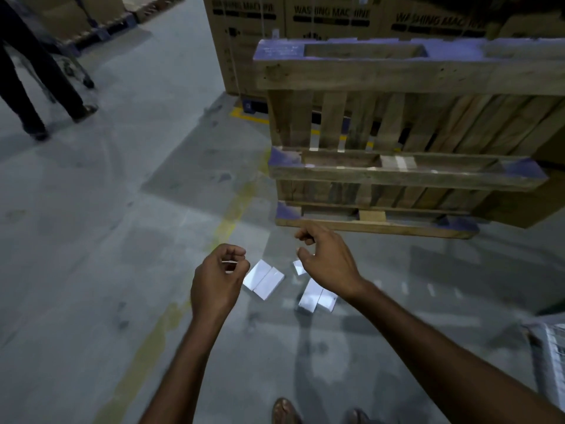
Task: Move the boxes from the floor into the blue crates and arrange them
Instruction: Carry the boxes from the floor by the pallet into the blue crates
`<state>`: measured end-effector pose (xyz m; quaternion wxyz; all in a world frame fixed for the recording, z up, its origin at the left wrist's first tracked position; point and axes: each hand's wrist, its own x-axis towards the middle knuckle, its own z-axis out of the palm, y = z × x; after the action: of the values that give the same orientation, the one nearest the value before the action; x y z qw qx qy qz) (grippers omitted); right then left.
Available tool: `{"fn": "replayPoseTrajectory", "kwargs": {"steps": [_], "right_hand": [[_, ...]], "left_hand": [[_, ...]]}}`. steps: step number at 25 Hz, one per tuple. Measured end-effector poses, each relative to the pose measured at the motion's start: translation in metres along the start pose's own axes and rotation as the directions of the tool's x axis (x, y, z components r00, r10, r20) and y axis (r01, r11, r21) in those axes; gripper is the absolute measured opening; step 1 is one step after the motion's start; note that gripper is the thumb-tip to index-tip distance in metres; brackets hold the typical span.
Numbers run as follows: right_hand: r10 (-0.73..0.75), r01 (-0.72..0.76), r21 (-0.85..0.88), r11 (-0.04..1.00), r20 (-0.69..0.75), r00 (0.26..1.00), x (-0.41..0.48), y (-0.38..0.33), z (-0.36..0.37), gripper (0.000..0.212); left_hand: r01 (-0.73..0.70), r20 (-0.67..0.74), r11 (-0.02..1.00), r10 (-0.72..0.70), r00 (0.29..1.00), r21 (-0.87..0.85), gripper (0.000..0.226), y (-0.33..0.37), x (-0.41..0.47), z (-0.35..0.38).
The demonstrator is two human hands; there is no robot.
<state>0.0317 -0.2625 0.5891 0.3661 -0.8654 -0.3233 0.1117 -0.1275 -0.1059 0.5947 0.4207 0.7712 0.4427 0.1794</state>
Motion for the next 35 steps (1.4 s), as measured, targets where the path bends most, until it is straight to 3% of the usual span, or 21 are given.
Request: {"fn": "replayPoseTrajectory", "kwargs": {"steps": [9,13,17,22,27,30,35], "right_hand": [[0.053,-0.044,-0.081,0.996,0.118,0.992,0.095,0.091,0.107,0.027],[0.083,-0.056,-0.131,0.990,0.210,0.974,0.132,0.152,0.188,0.029],[0.108,-0.063,-0.169,0.984,0.267,0.958,0.156,0.242,0.292,0.032],[0.068,0.029,-0.237,0.971,0.388,0.919,0.167,0.369,0.445,0.040],[-0.047,0.215,-0.229,0.949,0.573,0.818,0.185,0.470,0.570,0.057],[-0.154,0.400,-0.265,0.877,0.634,0.758,0.201,0.513,0.616,0.070],[-0.233,0.563,-0.343,0.752,0.661,0.714,0.229,0.542,0.645,0.089]], "left_hand": [[0.135,0.044,0.991,-0.135,0.990,0.007,0.005,-0.104,0.094,0.077],[0.232,0.039,0.972,-0.233,0.972,0.020,0.004,-0.194,0.142,0.131],[0.261,0.119,0.962,-0.270,0.956,0.085,0.010,-0.313,0.184,0.204],[0.188,0.208,0.957,-0.234,0.950,0.221,0.026,-0.470,0.234,0.310],[-0.001,0.327,0.936,-0.121,0.937,0.351,0.045,-0.583,0.281,0.398],[-0.151,0.378,0.857,-0.054,0.924,0.492,0.052,-0.634,0.307,0.439],[-0.322,0.405,0.732,0.069,0.912,0.600,0.063,-0.676,0.336,0.474]]}}
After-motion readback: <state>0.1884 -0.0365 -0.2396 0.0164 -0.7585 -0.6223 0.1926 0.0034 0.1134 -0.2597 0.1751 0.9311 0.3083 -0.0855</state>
